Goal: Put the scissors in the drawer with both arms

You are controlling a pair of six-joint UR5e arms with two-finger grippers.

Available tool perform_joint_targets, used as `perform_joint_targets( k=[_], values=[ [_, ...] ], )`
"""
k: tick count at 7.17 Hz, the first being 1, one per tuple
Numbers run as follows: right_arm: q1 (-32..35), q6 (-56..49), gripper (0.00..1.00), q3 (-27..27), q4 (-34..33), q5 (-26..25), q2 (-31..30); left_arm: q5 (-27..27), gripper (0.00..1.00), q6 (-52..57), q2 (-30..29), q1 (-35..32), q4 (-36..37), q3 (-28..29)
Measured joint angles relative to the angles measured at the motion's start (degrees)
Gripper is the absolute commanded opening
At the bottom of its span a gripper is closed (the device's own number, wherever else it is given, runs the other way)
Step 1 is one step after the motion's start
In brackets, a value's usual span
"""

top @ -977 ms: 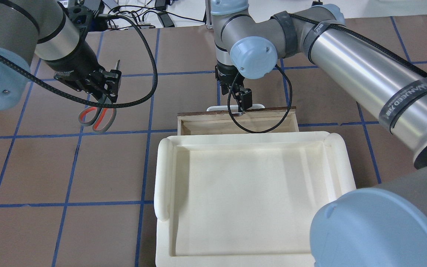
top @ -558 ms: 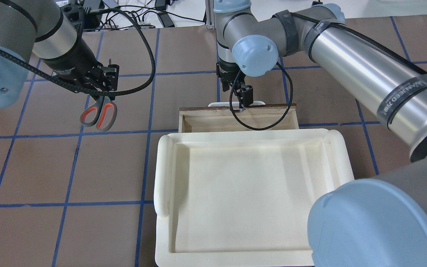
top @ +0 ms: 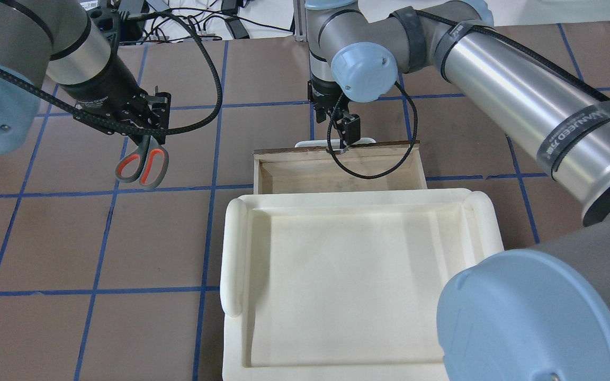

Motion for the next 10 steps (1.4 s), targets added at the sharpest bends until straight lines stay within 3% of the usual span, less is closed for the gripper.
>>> perform_joint_targets(
  k=[10],
  values=[
    [-1.56, -3.46, 1.00, -1.44, 0.54, 0.42, -0.62, 0.00, 0.03, -0.26, 0.00, -0.27, -0.12, -0.04]
  ],
)
